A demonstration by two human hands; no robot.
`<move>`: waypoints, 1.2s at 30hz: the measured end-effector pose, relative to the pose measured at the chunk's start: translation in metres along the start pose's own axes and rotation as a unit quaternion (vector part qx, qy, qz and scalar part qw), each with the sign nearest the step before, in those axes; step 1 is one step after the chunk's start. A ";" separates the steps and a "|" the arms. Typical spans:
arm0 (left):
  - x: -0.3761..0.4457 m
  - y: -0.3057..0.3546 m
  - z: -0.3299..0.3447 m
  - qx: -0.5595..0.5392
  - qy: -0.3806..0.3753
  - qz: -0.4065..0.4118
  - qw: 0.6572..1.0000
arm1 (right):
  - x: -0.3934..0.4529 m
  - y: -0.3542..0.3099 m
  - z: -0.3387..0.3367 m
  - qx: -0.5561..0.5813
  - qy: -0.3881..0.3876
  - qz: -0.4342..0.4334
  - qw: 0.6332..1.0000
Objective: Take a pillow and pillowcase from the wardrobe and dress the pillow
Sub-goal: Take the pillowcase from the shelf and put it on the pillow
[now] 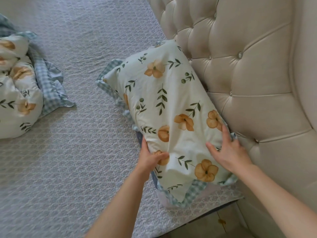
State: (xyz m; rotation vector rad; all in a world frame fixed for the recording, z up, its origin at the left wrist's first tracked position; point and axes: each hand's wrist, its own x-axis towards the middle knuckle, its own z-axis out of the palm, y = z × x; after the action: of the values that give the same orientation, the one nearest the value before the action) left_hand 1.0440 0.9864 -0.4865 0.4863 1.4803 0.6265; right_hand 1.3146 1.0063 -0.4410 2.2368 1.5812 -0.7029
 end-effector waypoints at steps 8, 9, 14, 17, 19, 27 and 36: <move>0.017 0.006 -0.002 0.053 -0.023 0.004 0.998 | -0.016 -0.003 0.015 -0.038 -0.011 0.039 0.998; 0.021 0.007 -0.002 0.066 -0.020 0.000 0.998 | -0.017 -0.005 0.019 -0.030 -0.004 0.041 0.999; 0.017 0.006 0.000 0.083 0.011 -0.001 0.997 | -0.022 -0.006 0.020 0.009 0.014 0.039 0.999; 0.002 0.004 -0.002 0.092 0.022 0.001 0.995 | -0.024 -0.007 0.010 -0.008 -0.009 0.054 0.998; -0.008 0.005 -0.005 0.088 0.017 -0.004 0.996 | -0.029 -0.015 0.000 -0.041 -0.018 0.070 0.997; -0.077 0.011 -0.037 0.135 0.007 0.032 0.990 | -0.093 -0.073 -0.013 -0.052 0.022 -0.069 0.996; -0.202 -0.029 -0.156 0.116 0.161 0.125 0.972 | -0.211 -0.175 0.024 0.025 0.059 -0.300 0.952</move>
State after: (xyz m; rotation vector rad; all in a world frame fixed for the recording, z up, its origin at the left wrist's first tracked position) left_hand 0.8938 0.8206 -0.3596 0.7907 1.8281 0.7600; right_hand 1.0886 0.8879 -0.3386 1.8471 2.3620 -0.7687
